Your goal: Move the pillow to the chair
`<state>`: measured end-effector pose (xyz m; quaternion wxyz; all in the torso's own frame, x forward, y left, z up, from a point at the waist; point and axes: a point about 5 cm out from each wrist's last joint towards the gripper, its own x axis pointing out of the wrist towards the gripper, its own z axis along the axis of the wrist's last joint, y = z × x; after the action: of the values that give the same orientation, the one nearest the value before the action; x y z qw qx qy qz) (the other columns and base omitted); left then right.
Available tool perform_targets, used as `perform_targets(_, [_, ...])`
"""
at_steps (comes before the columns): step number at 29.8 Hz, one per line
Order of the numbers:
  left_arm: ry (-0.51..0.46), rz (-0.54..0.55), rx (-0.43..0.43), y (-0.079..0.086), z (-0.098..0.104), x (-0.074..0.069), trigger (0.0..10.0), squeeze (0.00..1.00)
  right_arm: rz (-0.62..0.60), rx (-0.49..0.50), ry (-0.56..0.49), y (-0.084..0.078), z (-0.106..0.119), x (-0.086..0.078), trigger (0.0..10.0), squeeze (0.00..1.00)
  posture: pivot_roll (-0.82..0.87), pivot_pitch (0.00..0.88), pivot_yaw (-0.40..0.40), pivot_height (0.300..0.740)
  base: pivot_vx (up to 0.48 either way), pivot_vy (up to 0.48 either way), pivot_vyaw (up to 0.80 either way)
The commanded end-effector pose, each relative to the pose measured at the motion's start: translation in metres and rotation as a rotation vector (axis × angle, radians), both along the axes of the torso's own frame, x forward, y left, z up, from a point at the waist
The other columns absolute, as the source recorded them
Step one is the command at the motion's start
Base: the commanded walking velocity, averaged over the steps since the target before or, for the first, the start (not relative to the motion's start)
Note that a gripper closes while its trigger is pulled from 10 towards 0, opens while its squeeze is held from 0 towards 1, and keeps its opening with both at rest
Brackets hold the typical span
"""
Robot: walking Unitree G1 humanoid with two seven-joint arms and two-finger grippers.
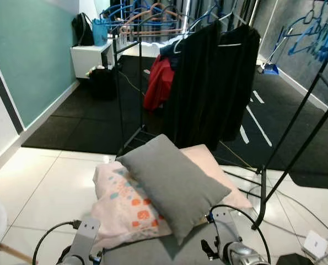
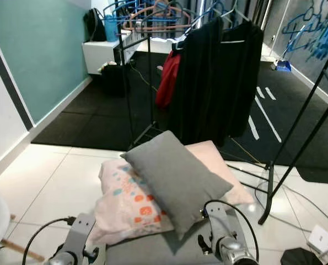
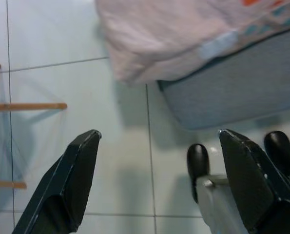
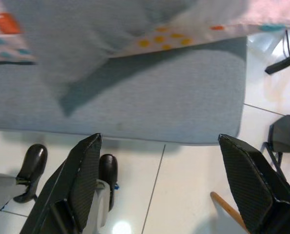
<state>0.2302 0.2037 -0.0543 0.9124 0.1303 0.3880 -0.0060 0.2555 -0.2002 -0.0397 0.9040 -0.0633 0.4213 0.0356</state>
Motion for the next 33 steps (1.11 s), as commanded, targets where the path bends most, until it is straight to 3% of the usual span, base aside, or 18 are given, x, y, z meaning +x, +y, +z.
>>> perform_targets(1, [0.003, 0.009, 0.002, 0.002, 0.000, 0.000, 10.0, 0.00, -0.030, 0.013, 0.006, -0.001, -0.001, -0.001, 10.0, 0.00, -0.14, 0.014, -0.064, 0.740, 0.000, 0.000, 0.00])
perform_targets(9, [0.004, 0.010, 0.006, 0.003, 0.000, 0.000, 10.0, 0.00, -0.033, 0.022, 0.009, -0.001, -0.001, -0.001, 10.0, 0.00, -0.14, 0.014, -0.065, 0.740, 0.000, 0.000, 0.00])
perform_targets(15, [0.005, 0.006, 0.007, 0.002, 0.000, -0.001, 10.0, 0.00, -0.068, 0.099, -0.013, 0.003, -0.001, -0.002, 10.0, 0.00, -0.14, 0.018, -0.062, 0.720, 0.000, 0.000, 0.00])
perform_targets(21, [0.008, -0.001, 0.003, -0.008, -0.005, -0.006, 10.0, 0.00, -0.159, 0.273, -0.036, 0.010, -0.003, -0.003, 10.0, 0.00, -0.14, 0.022, -0.059, 0.700, 0.000, 0.000, 0.00])
perform_targets(23, [0.007, -0.004, 0.003, -0.011, -0.005, -0.005, 10.0, 0.00, -0.232, 0.409, -0.057, 0.016, -0.003, -0.004, 10.0, 0.00, -0.14, 0.023, -0.056, 0.690, 0.000, 0.000, 0.00])
perform_targets(24, [0.007, -0.004, 0.003, -0.011, -0.005, -0.005, 10.0, 0.00, -0.232, 0.409, -0.057, 0.016, -0.003, -0.004, 10.0, 0.00, -0.14, 0.023, -0.056, 0.690, 0.000, 0.000, 0.00])
perform_targets(25, [0.005, -0.005, 0.004, -0.010, -0.003, -0.003, 10.0, 0.00, -0.266, 0.476, -0.068, 0.019, -0.003, -0.004, 10.0, 0.00, -0.14, 0.023, -0.054, 0.685, 0.000, 0.000, 0.00])
perform_targets(28, [0.001, -0.005, 0.006, -0.008, -0.001, 0.001, 10.0, 0.00, -0.289, 0.519, -0.076, 0.020, -0.003, -0.004, 10.0, 0.00, -0.14, 0.023, -0.054, 0.680, 0.000, 0.000, 0.00])
perform_targets(30, [-0.036, 0.013, 0.040, 0.002, 0.010, 0.014, 10.0, 0.00, -0.355, 0.573, -0.086, 0.022, -0.004, -0.005, 10.0, 0.00, -0.13, 0.020, -0.050, 0.670, 0.000, 0.000, 0.00])
perform_targets(33, [-0.053, 0.032, 0.056, 0.008, 0.014, 0.018, 10.0, 0.00, -0.379, 0.592, -0.091, 0.022, -0.004, -0.005, 10.0, 0.00, -0.13, 0.020, -0.050, 0.665, 0.000, 0.000, 0.00])
